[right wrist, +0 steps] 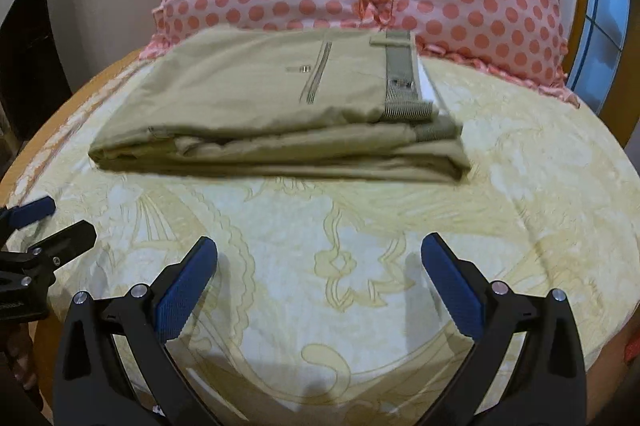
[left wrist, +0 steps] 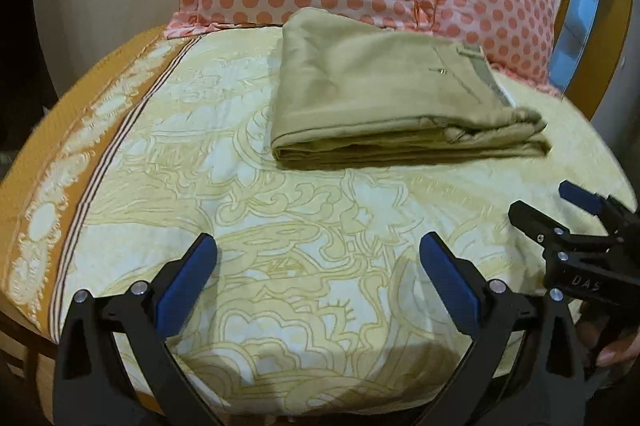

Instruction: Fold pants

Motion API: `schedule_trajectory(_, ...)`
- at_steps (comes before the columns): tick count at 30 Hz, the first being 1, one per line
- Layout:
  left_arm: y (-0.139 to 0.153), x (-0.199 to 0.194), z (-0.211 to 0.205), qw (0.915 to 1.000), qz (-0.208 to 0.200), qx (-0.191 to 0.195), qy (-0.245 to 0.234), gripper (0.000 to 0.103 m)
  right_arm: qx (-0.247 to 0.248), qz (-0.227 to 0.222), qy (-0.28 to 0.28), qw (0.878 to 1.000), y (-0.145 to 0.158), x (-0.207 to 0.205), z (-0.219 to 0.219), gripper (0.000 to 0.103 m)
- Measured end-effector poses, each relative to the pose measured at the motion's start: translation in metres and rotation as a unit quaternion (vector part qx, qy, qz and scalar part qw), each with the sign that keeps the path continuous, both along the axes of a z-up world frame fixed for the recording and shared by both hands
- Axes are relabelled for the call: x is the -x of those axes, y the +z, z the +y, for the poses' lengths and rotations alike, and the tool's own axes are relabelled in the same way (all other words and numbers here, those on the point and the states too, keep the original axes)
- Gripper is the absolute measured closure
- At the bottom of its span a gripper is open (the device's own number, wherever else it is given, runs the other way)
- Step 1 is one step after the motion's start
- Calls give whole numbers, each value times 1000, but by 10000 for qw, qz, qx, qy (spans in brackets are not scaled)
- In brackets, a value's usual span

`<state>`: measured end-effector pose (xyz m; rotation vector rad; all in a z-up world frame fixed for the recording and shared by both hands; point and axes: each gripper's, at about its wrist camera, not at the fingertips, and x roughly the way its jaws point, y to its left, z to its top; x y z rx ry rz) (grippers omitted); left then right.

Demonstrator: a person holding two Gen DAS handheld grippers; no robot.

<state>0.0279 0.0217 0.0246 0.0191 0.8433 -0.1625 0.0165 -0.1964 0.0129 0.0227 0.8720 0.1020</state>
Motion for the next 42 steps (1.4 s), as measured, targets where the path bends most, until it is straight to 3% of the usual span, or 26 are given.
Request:
schedule_trajectory(3, -4, 2, -8, 9992, -125, -377, 7, 2, -97, -144, -30, 9998, -2, 3, -4, 1)
schedule_trajectory(10, -5, 3, -5, 9993, -226, -300, 85, 2, -114, -318, -39, 9994, -4, 8, -3, 1)
schedule_trajectory(42, -4, 4, -7, 9993, -199, -309, 107, 2, -115, -335, -69, 9993, -4, 8, -4, 1)
